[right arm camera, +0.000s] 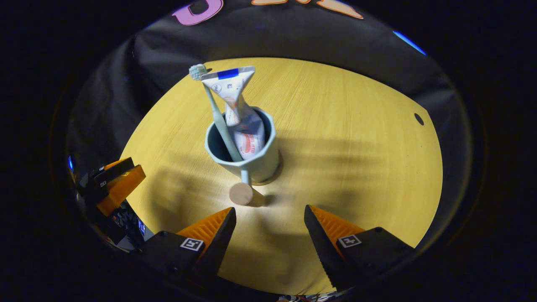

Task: Put the toothbrush and toothpaste on the desktop into the cup, then pick up the cup and place it on the coaster on the desktop.

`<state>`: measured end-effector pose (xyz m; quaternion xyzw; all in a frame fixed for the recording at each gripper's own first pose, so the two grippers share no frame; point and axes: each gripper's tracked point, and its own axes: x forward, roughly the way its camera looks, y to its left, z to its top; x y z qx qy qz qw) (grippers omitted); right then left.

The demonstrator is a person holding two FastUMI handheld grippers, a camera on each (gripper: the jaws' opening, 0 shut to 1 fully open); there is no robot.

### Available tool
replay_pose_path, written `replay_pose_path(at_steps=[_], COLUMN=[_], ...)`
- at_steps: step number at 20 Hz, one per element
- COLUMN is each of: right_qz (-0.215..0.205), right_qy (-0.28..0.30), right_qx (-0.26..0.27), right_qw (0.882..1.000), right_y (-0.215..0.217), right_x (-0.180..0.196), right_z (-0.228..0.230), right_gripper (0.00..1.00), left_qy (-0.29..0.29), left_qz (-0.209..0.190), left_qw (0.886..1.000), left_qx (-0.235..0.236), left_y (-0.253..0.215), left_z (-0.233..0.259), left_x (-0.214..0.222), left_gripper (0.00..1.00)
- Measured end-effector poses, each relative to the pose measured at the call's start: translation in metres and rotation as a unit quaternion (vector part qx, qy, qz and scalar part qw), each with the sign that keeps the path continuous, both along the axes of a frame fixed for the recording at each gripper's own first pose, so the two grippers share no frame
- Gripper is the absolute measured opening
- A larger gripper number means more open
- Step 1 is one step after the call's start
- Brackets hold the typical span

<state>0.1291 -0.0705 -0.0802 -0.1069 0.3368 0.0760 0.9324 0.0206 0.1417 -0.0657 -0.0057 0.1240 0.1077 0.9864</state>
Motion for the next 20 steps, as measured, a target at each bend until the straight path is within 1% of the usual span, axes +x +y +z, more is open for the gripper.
replay_pose_path(at_steps=[1,2,3,4,5,6,7,8,9,10,12,13,14,16,17,18,19,20], right_qz=[-0.001,-0.006,-0.015,-0.026,-0.038,-0.048,-0.057,-0.065,-0.071,-0.076,-0.081,-0.083,-0.084,-0.089,-0.089,-0.09,-0.09,-0.089], right_qy=[-0.013,-0.025,-0.039,-0.055,-0.074,-0.096,-0.121,-0.146,-0.173,-0.199,-0.237,-0.253,-0.267,-0.286,-0.294,-0.298,-0.3,-0.303], right_qx=[0.004,0.009,0.018,0.031,0.05,0.071,0.091,0.11,0.128,0.146,0.175,0.182,0.185,0.188,0.191,0.194,0.197,0.199], right_qw=[1.0,1.0,0.999,0.998,0.995,0.992,0.987,0.981,0.974,0.966,0.952,0.947,0.942,0.935,0.932,0.93,0.929,0.928], right_y=[-0.01,-0.021,-0.031,-0.039,-0.047,-0.054,-0.061,-0.068,-0.076,-0.084,-0.101,-0.11,-0.118,-0.138,-0.146,-0.151,-0.155,-0.159], right_x=[-0.005,-0.013,-0.019,-0.022,-0.027,-0.03,-0.033,-0.038,-0.043,-0.05,-0.064,-0.07,-0.076,-0.089,-0.096,-0.102,-0.105,-0.109], right_z=[0.003,0.007,0.014,0.02,0.029,0.04,0.054,0.065,0.08,0.096,0.12,0.129,0.135,0.144,0.148,0.148,0.148,0.146], right_gripper=[1.0,0.96,1.0,1.0,0.96,1.0,0.96,0.99,0.95,0.99,0.99,0.94,0.99,0.99,0.94,0.94,0.99,0.99], left_qy=[-0.001,-0.001,-0.002,-0.003,-0.006,-0.009,-0.012,-0.016,-0.02,-0.022,-0.026,-0.027,-0.029,-0.033,-0.036,-0.039,-0.044,-0.049], left_qz=[-0.009,-0.017,-0.025,-0.033,-0.039,-0.043,-0.044,-0.047,-0.049,-0.05,-0.044,-0.038,-0.03,-0.016,-0.01,-0.006,-0.001,0.003], left_qw=[1.0,1.0,1.0,0.999,0.999,0.999,0.999,0.999,0.999,0.998,0.999,0.999,0.999,0.999,0.999,0.999,0.999,0.998], left_qx=[0.003,0.008,0.014,0.018,0.022,0.023,0.021,0.017,0.013,0.011,0.013,0.019,0.025,0.028,0.027,0.027,0.029,0.031], left_y=[-0.009,-0.019,-0.03,-0.04,-0.049,-0.057,-0.065,-0.073,-0.08,-0.085,-0.089,-0.089,-0.088,-0.087,-0.086,-0.088,-0.088,-0.088], left_z=[0.003,0.004,0.006,0.009,0.012,0.015,0.018,0.022,0.026,0.027,0.031,0.033,0.034,0.035,0.037,0.037,0.039,0.041], left_x=[0.003,0.006,0.009,0.01,0.012,0.012,0.013,0.012,0.012,0.011,0.008,0.005,0.003,-0.002,-0.005,-0.007,-0.009,-0.012], left_gripper=[0.91,0.91,0.91,0.91,0.91,0.91,0.91,0.91,0.91,0.91,0.91,0.91,0.91,0.91,0.91,0.91,0.91,0.91])
